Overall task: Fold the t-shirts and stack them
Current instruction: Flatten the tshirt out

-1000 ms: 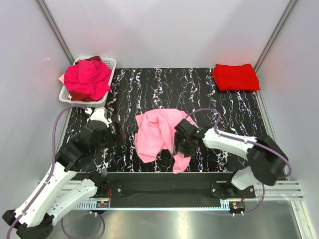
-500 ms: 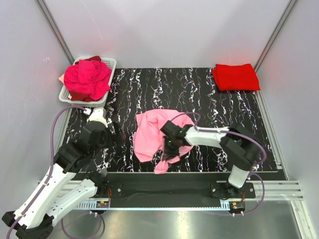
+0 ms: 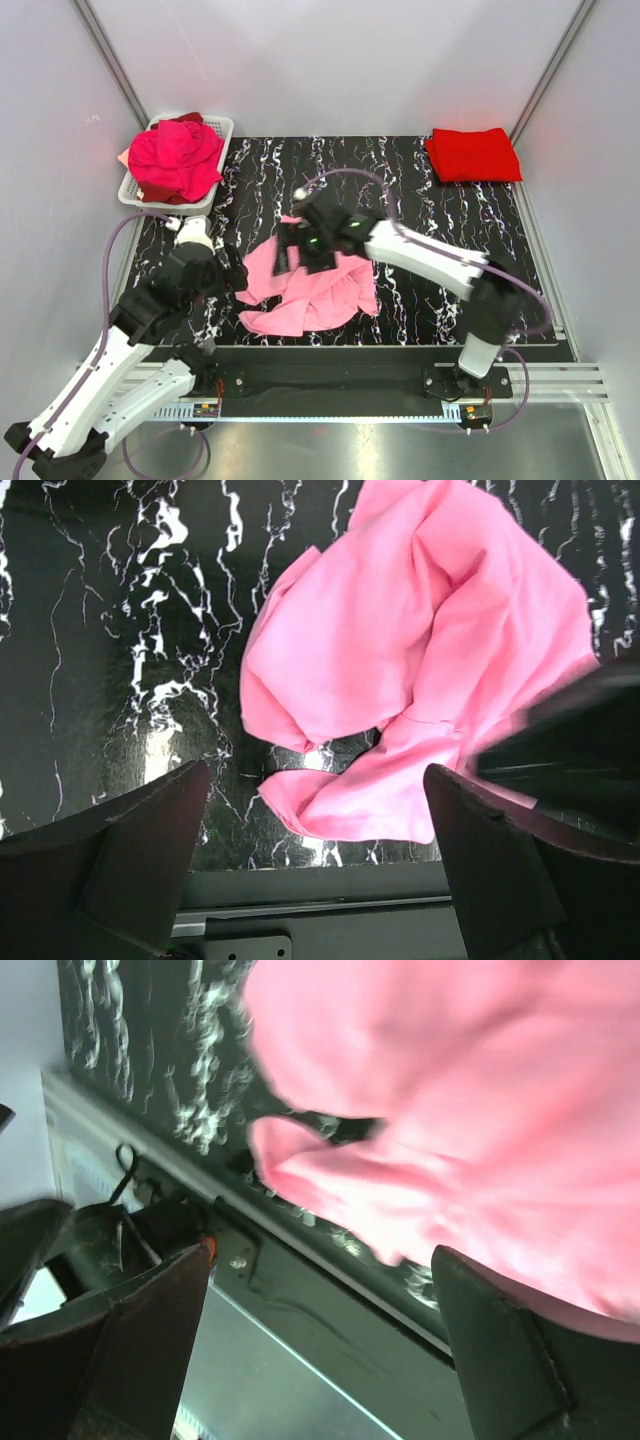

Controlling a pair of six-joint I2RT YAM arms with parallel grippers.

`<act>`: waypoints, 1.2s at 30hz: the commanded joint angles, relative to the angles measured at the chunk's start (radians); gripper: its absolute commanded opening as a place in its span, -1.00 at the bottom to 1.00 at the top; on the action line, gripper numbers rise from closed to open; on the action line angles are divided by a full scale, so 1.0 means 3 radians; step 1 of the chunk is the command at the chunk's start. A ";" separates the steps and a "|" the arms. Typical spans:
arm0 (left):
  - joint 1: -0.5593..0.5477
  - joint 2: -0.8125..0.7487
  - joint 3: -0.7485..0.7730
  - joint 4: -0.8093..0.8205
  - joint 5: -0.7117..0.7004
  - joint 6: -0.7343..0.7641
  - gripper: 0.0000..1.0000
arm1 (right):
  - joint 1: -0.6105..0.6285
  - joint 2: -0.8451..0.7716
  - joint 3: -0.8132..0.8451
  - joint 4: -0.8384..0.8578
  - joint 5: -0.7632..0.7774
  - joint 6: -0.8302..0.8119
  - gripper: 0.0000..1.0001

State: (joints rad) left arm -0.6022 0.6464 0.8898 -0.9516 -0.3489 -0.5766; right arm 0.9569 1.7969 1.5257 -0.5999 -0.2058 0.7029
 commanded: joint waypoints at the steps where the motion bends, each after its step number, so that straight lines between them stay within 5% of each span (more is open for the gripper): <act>1: -0.0074 0.0324 0.0097 0.0007 -0.0115 -0.0047 0.82 | -0.0407 -0.0803 -0.0609 -0.0578 0.0624 -0.0053 0.99; 8: -0.0840 0.0805 0.0041 0.0011 -0.0376 -0.0541 0.69 | -0.0684 -0.2153 -0.1547 -0.0577 0.1386 0.0249 0.99; 12: -0.1600 0.1244 -0.0158 0.0155 -0.0499 -0.0986 0.66 | -0.0700 -0.2303 -0.1726 -0.0690 0.1535 0.0367 1.00; 18: -0.2144 0.1924 -0.0307 0.0359 -0.0571 -0.1401 0.61 | -0.0700 -0.2349 -0.1936 -0.0501 0.1249 0.0337 1.00; 28: -0.2257 0.2570 -0.0297 0.0774 -0.0484 -0.1345 0.56 | -0.0705 -0.2344 -0.2079 -0.0470 0.1208 0.0331 0.99; 36: -0.2273 0.2815 -0.0302 0.0845 -0.0535 -0.1386 0.31 | -0.0705 -0.2359 -0.2130 -0.0440 0.1213 0.0326 0.99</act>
State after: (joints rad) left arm -1.2774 1.4830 0.7906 -0.7341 -0.4686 -0.9714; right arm 0.7441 1.1053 0.8890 -0.7631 0.1623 0.7929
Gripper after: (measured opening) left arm 0.681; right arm 0.994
